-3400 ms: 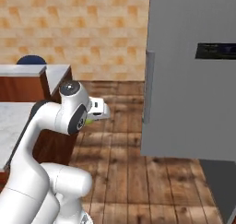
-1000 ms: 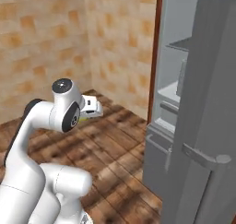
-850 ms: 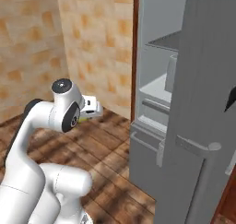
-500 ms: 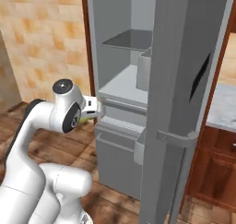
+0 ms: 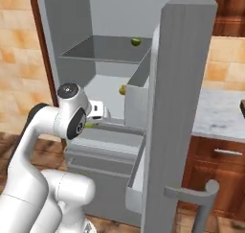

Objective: Place the pear in the correct fridge rack based on whether it is a fruit or vegetable. Finally, close the fridge door.

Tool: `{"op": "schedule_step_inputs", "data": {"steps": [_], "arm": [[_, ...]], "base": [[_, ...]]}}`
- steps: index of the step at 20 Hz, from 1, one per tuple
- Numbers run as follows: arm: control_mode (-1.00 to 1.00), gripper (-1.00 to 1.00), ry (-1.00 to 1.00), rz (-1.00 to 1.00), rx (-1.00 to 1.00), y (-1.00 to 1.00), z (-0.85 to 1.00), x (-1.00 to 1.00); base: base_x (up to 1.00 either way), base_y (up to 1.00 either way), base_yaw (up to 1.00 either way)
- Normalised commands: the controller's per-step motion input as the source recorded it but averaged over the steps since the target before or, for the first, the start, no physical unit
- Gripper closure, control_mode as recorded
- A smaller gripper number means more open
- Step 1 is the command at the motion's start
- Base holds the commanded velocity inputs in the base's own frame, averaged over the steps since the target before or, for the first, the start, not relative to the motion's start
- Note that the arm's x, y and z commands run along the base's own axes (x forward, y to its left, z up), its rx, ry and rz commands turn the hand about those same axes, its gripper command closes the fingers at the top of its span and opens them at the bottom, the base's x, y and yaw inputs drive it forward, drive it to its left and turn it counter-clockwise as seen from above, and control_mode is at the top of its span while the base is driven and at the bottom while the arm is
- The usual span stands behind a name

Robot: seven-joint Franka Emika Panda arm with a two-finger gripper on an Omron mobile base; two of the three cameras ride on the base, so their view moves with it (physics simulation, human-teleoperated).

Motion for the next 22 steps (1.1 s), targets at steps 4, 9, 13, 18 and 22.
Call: {"op": "schedule_step_inputs", "data": {"steps": [4,9,13,18,22], "arm": [[1.00,1.00,0.00,0.00,0.00,0.00,0.00,0.00],[1.00,1.00,0.00,0.00,0.00,0.00,0.00,0.00],[-1.00,1.00,-0.04,-0.01,0.00,0.00,0.03,0.00],[-1.00,1.00,-0.21,0.00,0.00,0.00,0.44,-0.01],[-1.00,1.00,-0.23,0.00,0.00,0.03,0.97,-0.03]], "base": [[0.75,0.00,-0.29],[0.67,0.11,-0.24],[0.19,0.16,-0.11],[0.00,0.00,0.00],[0.00,0.00,0.00]]}}
